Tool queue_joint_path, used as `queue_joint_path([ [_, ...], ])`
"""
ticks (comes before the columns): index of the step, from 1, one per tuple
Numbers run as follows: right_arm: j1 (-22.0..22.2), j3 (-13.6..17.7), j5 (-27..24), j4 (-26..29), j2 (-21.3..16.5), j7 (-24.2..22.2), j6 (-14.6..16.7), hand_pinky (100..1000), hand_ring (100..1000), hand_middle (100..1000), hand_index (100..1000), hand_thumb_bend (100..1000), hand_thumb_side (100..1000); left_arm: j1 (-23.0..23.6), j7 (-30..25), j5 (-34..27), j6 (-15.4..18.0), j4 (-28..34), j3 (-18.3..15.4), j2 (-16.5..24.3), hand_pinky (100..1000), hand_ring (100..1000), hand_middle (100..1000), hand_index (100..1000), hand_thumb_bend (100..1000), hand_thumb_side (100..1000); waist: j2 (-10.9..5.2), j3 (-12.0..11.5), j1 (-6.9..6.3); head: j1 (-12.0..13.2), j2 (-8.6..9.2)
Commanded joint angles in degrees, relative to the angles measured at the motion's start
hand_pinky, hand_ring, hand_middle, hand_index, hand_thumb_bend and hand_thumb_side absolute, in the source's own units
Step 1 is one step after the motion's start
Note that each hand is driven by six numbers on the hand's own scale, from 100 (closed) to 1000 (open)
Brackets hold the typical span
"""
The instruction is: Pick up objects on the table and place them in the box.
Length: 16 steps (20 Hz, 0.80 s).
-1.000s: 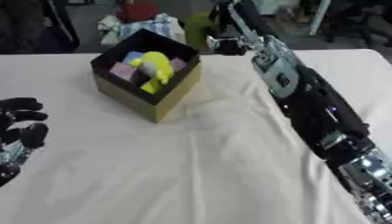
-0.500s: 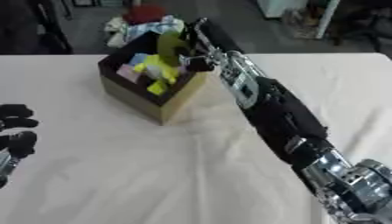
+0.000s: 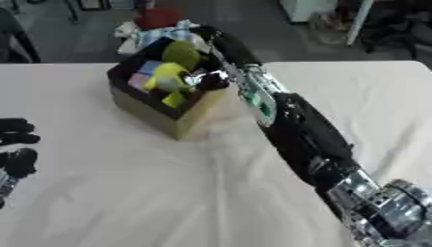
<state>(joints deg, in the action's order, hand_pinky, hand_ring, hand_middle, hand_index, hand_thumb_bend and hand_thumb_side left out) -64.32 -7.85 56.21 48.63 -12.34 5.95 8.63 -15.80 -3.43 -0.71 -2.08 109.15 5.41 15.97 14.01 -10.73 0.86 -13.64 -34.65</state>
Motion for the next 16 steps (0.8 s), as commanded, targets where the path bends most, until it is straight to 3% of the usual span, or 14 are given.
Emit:
queue_joint_path([
  [1, -1.45, -0.69, -2.98, 4.57, -1.75, -0.19, 0.63, 786, 819, 880, 960, 351, 418, -0.65, 0.25, -0.14, -0.02, 0.87, -0.3, 0.31, 404, 670, 643, 732, 625, 504, -0.34, 0.44, -0.41, 0.49, 0.59],
  [3, -1.05, -2.01, -8.31, 7.58, -2.82, -2.31, 1.59, 767, 787, 839, 950, 230, 324, -0.4, 0.53, -0.04, -0.03, 0.72, -0.58, 0.33, 404, 671, 643, 732, 625, 503, -0.5, 1.46, -0.38, 1.33, 0.31],
  [6, 0.79, -4.27, -17.91, 14.79, -5.88, -7.02, 2.24, 760, 776, 820, 945, 167, 291, 0.12, 1.26, 0.19, 0.02, 0.51, -1.28, 0.5, 404, 671, 643, 731, 624, 502, -0.86, 3.41, -0.27, 3.24, -0.36],
  [9, 4.88, -5.41, -29.79, 23.68, -9.44, -10.12, 0.32, 753, 763, 804, 940, 112, 290, 0.64, 2.04, 0.48, 0.04, 0.28, -1.93, 0.59, 404, 672, 643, 731, 624, 502, -1.12, 5.35, -0.1, 4.75, -1.0],
  [12, 10.39, -4.99, -39.93, 33.63, -12.77, -10.92, -2.62, 747, 751, 790, 937, 100, 289, 0.97, 2.69, 0.78, 0.06, 0.03, -2.46, 0.49, 404, 675, 644, 729, 624, 501, -1.17, 7.04, 0.04, 6.29, -1.68],
  [16, 18.35, -2.79, -48.19, 45.47, -14.99, -8.79, -5.41, 739, 738, 760, 923, 100, 291, 1.43, 3.21, 1.19, 0.16, -0.16, -2.97, 0.3, 404, 679, 648, 727, 624, 502, -0.96, 8.91, 0.09, 7.97, -2.47],
])
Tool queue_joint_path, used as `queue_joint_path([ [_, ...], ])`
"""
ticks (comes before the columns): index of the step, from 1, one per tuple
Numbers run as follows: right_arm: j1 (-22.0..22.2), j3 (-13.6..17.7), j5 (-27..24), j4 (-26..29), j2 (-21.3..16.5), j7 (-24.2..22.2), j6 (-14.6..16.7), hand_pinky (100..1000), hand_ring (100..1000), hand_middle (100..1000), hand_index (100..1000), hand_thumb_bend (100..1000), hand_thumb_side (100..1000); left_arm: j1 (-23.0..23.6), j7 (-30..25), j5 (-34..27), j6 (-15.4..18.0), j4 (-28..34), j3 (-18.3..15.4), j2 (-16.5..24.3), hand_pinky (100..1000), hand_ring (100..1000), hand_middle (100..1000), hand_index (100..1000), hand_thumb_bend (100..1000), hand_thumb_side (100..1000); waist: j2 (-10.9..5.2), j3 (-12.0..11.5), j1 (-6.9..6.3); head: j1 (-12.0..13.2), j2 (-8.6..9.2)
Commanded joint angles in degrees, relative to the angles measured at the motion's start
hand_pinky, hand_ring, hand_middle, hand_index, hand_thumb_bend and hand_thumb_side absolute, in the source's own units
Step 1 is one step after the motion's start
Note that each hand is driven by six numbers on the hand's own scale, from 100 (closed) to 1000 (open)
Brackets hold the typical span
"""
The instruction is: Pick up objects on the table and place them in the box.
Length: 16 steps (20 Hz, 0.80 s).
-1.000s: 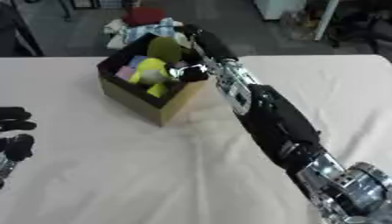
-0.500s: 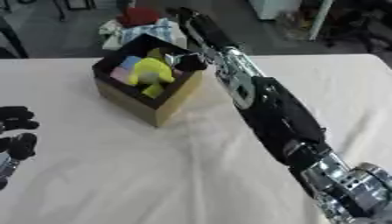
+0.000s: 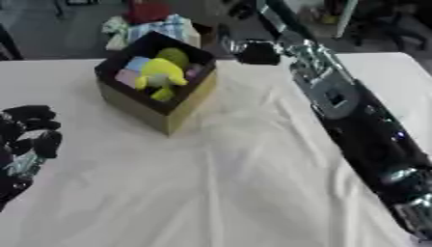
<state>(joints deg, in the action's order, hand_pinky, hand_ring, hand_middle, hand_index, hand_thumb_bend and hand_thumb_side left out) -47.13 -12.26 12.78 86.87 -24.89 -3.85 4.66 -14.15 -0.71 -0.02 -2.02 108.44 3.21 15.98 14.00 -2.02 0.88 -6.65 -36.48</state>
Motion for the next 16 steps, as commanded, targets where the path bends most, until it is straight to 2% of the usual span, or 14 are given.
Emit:
queue_joint_path([
  [1, 3.32, 2.3, -6.2, 9.86, -2.56, 1.7, -1.58, 739, 737, 757, 921, 100, 292, -0.14, 0.6, 0.59, 0.12, 0.53, -0.91, 0.23, 404, 680, 650, 727, 624, 502, -0.89, 0.67, 0.07, 1.34, -0.91],
  [4, 9.45, 4.08, -8.76, 15.99, -2.3, 3.32, -1.72, 734, 727, 738, 901, 100, 295, 0.18, 0.9, 1.01, 0.19, 0.41, -1.25, 0.14, 404, 685, 656, 728, 625, 504, -0.73, 1.57, 0.11, 2.46, -1.54],
  [7, 15.91, 5.51, -10.19, 19.34, -0.25, 4.83, -1.57, 735, 726, 746, 902, 100, 302, 0.58, 1.18, 1.43, 0.23, 0.29, -1.61, -0.04, 404, 686, 658, 729, 625, 506, -0.37, 2.23, 0.06, 3.92, -2.21],
  [10, 20.86, 6.59, -8.53, 20.88, 2.4, 4.31, -0.09, 752, 746, 802, 944, 100, 325, 0.87, 1.35, 1.93, 0.25, 0.14, -1.88, -0.26, 404, 687, 659, 728, 626, 508, 0.03, 3.0, -0.18, 5.38, -2.88],
  [12, 23.64, 7.24, -6.82, 21.01, 3.87, 3.01, 1.33, 747, 739, 791, 935, 100, 319, 0.96, 1.35, 2.29, 0.27, 0.05, -1.93, -0.49, 404, 688, 659, 728, 625, 510, 0.25, 3.4, -0.34, 6.01, -3.32],
  [16, 28.05, 7.56, -6.37, 19.6, 6.23, 4.7, 2.41, 737, 724, 757, 910, 100, 305, 1.31, 1.27, 2.84, 0.28, -0.21, -2.0, -0.84, 404, 689, 660, 728, 625, 514, 0.65, 3.98, -0.56, 7.23, -3.92],
])
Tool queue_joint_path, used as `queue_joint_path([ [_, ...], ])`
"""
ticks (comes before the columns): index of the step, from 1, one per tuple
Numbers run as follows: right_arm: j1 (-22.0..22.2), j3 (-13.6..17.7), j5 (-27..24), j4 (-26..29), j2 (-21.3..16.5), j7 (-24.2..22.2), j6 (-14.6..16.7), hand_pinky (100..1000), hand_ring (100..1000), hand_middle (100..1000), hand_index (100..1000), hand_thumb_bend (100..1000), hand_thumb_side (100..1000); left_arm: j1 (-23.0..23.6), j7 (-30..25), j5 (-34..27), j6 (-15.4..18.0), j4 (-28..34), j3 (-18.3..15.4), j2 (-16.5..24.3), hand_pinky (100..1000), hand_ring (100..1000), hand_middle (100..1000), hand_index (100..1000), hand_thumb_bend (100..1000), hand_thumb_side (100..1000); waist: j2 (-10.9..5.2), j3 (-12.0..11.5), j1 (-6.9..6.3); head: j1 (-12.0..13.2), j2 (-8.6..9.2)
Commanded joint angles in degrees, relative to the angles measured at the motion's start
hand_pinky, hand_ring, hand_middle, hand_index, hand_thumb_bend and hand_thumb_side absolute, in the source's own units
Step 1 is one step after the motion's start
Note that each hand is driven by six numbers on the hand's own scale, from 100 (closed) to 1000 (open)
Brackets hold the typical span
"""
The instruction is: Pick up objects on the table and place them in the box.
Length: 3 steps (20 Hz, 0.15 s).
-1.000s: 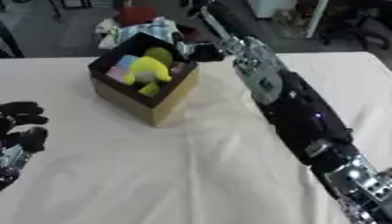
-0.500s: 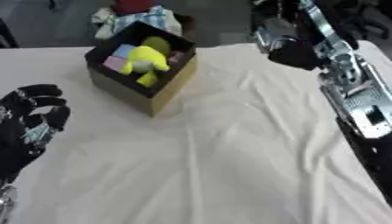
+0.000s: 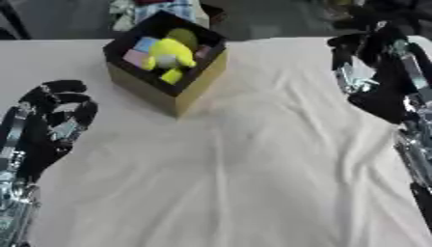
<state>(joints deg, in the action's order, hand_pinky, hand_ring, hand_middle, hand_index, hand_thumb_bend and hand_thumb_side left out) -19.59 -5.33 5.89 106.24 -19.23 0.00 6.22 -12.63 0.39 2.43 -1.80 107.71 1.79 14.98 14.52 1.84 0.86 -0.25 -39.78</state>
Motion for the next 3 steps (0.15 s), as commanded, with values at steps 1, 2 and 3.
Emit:
queue_joint_path([
  [1, 1.42, 0.62, 0.49, -0.17, 1.21, 1.32, 1.08, 735, 722, 751, 907, 100, 302, -0.1, 0.14, 0.52, 0.05, 0.41, -0.58, 0.11, 404, 690, 660, 727, 625, 515, 0.22, 0.24, -0.59, 1.21, -0.89],
  [2, 2.2, 0.64, 0.5, -0.56, 1.88, 1.8, 1.3, 734, 719, 744, 904, 100, 297, 0.0, 0.1, 0.65, 0.05, 0.33, -0.59, 0.04, 404, 690, 660, 726, 624, 516, 0.29, 0.33, -0.6, 1.48, -1.08],
  [3, 2.95, 0.65, 0.53, -0.99, 2.64, 2.26, 1.49, 733, 718, 741, 900, 100, 297, 0.08, 0.08, 0.75, 0.07, 0.27, -0.62, -0.06, 404, 690, 660, 726, 623, 517, 0.36, 0.45, -0.61, 1.66, -1.23],
])
